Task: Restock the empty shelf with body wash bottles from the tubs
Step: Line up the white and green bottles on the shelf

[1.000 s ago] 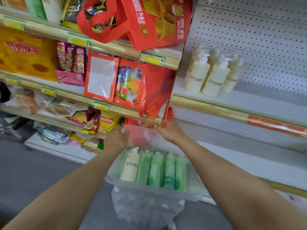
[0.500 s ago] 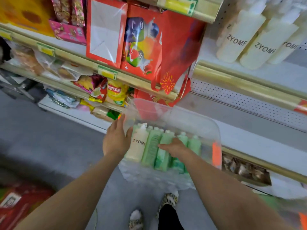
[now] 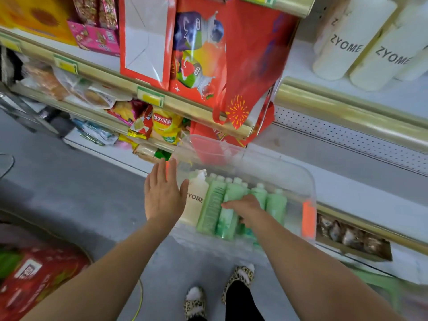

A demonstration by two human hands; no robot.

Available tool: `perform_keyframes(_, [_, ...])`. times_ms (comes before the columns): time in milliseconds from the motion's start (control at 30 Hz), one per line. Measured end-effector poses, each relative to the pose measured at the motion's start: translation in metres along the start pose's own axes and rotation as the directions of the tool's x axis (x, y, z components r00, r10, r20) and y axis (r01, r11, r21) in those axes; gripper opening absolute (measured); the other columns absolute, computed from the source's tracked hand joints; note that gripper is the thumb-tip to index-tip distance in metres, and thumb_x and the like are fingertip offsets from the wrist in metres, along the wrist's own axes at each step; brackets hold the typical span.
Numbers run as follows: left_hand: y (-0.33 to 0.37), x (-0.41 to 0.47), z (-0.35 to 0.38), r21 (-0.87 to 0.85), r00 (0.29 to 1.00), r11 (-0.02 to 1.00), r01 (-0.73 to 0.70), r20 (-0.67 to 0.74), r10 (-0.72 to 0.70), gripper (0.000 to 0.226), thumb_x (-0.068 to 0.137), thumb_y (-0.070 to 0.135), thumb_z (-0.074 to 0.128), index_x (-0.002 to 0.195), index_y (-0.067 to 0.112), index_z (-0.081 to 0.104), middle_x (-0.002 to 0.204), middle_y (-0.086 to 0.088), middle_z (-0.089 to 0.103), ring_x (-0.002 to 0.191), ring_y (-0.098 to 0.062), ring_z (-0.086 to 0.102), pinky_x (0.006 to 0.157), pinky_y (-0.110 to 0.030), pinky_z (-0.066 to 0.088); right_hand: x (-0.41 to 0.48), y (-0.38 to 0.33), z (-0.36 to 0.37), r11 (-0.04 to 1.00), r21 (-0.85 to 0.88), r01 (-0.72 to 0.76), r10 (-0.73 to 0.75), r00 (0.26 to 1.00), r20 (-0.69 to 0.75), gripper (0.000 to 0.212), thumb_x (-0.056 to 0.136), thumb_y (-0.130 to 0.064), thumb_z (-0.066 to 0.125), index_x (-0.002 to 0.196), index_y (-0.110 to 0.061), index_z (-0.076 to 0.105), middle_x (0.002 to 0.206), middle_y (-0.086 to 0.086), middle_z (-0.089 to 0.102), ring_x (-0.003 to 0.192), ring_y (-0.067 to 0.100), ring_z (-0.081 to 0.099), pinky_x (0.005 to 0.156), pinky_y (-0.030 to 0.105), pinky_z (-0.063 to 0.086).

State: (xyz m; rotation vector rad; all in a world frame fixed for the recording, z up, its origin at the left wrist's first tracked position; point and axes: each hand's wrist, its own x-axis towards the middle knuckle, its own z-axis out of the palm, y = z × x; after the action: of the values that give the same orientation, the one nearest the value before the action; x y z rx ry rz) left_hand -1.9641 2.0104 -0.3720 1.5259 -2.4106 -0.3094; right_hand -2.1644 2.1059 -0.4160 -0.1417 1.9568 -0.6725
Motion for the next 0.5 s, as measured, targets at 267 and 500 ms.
perform_keyframes(267, [0.027, 0.008, 0.046, -0.200, 0.849, 0.933, 0.299, 0.502, -0.164, 0.071, 0.091, 0.047, 0.060, 0.143, 0.006, 0.033, 0.141, -0.019, 0.045, 0.127, -0.039, 0.044, 0.103, -0.046, 0.040, -0.013, -0.011, -0.039, 0.903, 0.429, -0.015, -0.084, 0.974, 0.212, 0.029, 0.082, -0.019, 0.077, 0.108, -0.009, 0.069, 0.095, 0.008, 0.071, 0.089, 0.025, 0.065, 0.074, 0.037, 0.055])
perform_keyframes(500, [0.022, 0.018, 0.069, -0.153, 0.661, 0.775, 0.614, 0.636, -0.398, 0.082, 0.077, 0.050, 0.076, 0.134, 0.006, 0.037, 0.129, -0.019, 0.053, 0.117, -0.037, 0.053, 0.096, -0.042, 0.047, -0.009, -0.003, -0.046, 0.893, 0.449, -0.034, -0.069, 0.975, 0.212, 0.029, 0.083, -0.016, 0.076, 0.108, -0.006, 0.068, 0.097, 0.010, 0.072, 0.088, 0.026, 0.066, 0.087, 0.040, 0.054])
